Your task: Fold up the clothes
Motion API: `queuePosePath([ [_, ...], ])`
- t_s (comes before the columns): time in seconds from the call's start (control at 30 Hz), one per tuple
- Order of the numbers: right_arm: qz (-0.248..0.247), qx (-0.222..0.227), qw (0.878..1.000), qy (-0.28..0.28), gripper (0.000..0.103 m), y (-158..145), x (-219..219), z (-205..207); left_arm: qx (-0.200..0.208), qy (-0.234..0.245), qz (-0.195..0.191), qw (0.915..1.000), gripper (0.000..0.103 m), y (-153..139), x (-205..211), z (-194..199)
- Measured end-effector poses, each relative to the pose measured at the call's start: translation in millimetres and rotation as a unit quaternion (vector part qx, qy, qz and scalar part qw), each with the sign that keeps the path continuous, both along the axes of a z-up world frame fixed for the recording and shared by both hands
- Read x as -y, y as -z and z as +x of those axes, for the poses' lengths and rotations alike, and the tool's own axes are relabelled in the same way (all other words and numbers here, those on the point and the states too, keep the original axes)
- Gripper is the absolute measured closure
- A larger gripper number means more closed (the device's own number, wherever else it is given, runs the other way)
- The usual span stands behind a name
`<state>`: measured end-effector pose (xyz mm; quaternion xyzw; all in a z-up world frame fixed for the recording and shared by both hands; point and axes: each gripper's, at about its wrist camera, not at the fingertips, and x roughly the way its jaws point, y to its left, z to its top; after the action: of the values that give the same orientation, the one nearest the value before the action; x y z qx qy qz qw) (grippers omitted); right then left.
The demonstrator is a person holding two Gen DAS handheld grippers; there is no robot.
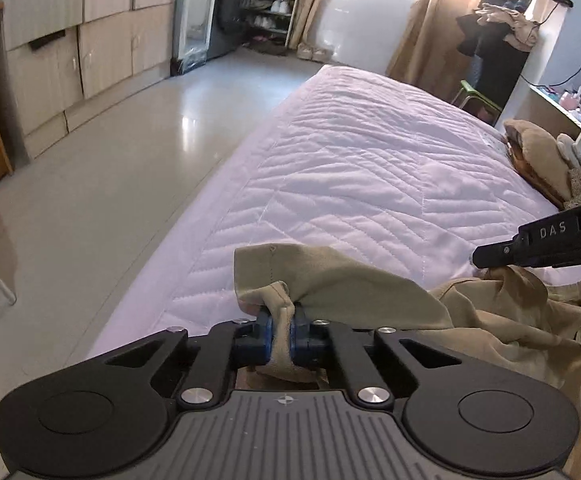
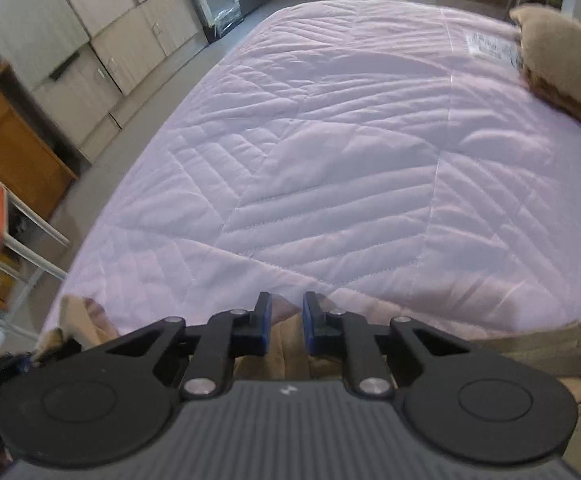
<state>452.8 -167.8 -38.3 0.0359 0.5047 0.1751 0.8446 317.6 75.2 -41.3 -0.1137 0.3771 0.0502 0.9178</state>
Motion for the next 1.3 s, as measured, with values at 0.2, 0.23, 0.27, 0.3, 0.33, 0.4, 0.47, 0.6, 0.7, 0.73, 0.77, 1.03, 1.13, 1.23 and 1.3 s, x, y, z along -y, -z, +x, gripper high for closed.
queuePosePath([
  [0.2, 0.034, 0.081, 0.995, 0.043, 0.099, -36, 16, -3, 0.038, -0.023, 0.004, 0.999, 0.097, -24, -20, -3],
  [0.23, 0.032, 0.089, 0.995, 0.043, 0.098, -43, 18, -2, 0.039, -0.03, 0.0, 0.9988, 0.097, -28, -25, -2],
  [0.27, 0.023, 0.08, 0.996, 0.032, 0.095, -46, 18, -1, 0.036, -0.036, -0.006, 0.9987, 0.097, -30, -31, -1],
  [0.3, 0.026, 0.06, 0.998, 0.02, 0.087, -47, 19, 1, 0.031, -0.041, -0.014, 0.9986, 0.097, -30, -36, 0],
  [0.33, 0.036, 0.022, 0.999, 0.011, 0.079, -43, 21, 4, 0.021, -0.044, -0.021, 0.9986, 0.097, -29, -38, 1],
  [0.4, 0.042, -0.061, 0.997, 0.002, 0.035, -29, 21, 9, 0.008, -0.023, 0.01, 0.9996, 0.097, -25, -29, 0],
  [0.47, 0.017, -0.094, 0.995, -0.005, 0.031, -16, 15, 9, 0.011, -0.008, 0.046, 0.9989, 0.097, -23, -18, -4],
  [0.6, 0.012, -0.122, 0.992, -0.016, 0.034, 7, -1, 11, 0.005, 0.005, 0.054, 0.9985, 0.097, -19, -15, -7],
  [0.7, -0.01, -0.102, 0.994, -0.027, 0.039, 9, -18, 10, 0.002, 0.004, 0.049, 0.9988, 0.097, -17, -20, -10],
  [0.73, -0.011, -0.092, 0.995, -0.028, 0.05, 7, -21, 9, 0.002, 0.005, 0.051, 0.9987, 0.096, -16, -20, -10],
  [0.77, 0.003, -0.074, 0.997, -0.025, 0.088, 3, -21, 8, 0.002, 0.007, 0.053, 0.9986, 0.096, -15, -19, -10],
  [1.03, 0.037, -0.026, 0.999, -0.008, 0.098, -3, -7, 5, 0.015, -0.007, 0.04, 0.999, 0.095, -13, -20, -7],
  [1.13, 0.073, 0.108, 0.989, 0.069, 0.098, -30, 18, -11, 0.041, -0.02, 0.039, 0.9982, 0.091, -16, -22, -10],
  [1.23, 0.067, 0.183, 0.977, 0.082, 0.098, -47, 29, -15, 0.06, -0.042, 0.04, 0.9965, 0.087, -18, -24, -7],
  [1.3, 0.029, 0.202, 0.977, 0.055, 0.098, -49, 24, -13, 0.055, -0.059, 0.039, 0.996, 0.087, -13, -25, 0],
])
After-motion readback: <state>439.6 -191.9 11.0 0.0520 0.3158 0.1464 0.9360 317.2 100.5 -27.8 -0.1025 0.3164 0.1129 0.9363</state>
